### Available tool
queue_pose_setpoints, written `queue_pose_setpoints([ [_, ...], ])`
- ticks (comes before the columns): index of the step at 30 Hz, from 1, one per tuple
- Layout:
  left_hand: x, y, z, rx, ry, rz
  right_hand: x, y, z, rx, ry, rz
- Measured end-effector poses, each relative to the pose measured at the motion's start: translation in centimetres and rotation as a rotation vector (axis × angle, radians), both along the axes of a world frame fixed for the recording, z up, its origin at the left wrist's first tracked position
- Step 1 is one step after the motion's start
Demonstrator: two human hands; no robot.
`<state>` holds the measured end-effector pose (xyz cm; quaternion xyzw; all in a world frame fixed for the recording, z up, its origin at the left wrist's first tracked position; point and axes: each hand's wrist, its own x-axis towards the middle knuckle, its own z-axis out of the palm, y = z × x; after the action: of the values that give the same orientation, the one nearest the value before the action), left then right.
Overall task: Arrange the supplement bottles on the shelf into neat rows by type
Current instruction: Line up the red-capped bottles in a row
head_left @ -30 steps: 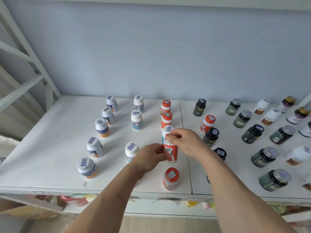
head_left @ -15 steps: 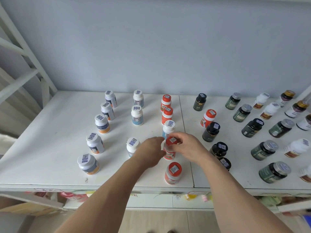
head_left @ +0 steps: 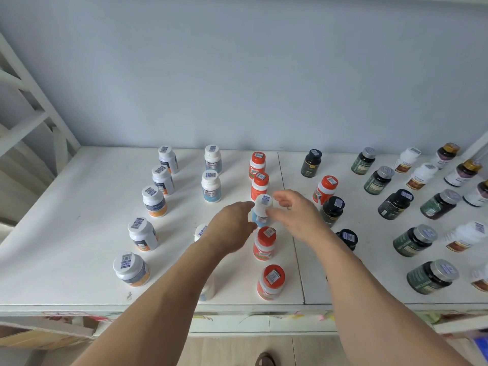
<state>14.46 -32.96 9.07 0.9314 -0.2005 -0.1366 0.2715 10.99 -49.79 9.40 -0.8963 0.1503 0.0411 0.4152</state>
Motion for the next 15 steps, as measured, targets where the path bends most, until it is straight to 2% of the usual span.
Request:
queue_pose_setpoints([
  [5, 2.0, -0.8, 0.4, 0.03, -0.033, 0.022, 3.3, -0.1, -1.1, -0.065, 0.08, 0.126],
  [9, 3.5, -1.5, 0.3, 0.075, 0.048, 0.03, 4.5, -0.3, -1.9, -0.088, 0.091, 0.174],
  [15, 4.8, -1.3, 0.0, 0.008, 0.224, 0.03, 5.7, -1.8, 0.0, 0.015, 0.013, 0.182],
])
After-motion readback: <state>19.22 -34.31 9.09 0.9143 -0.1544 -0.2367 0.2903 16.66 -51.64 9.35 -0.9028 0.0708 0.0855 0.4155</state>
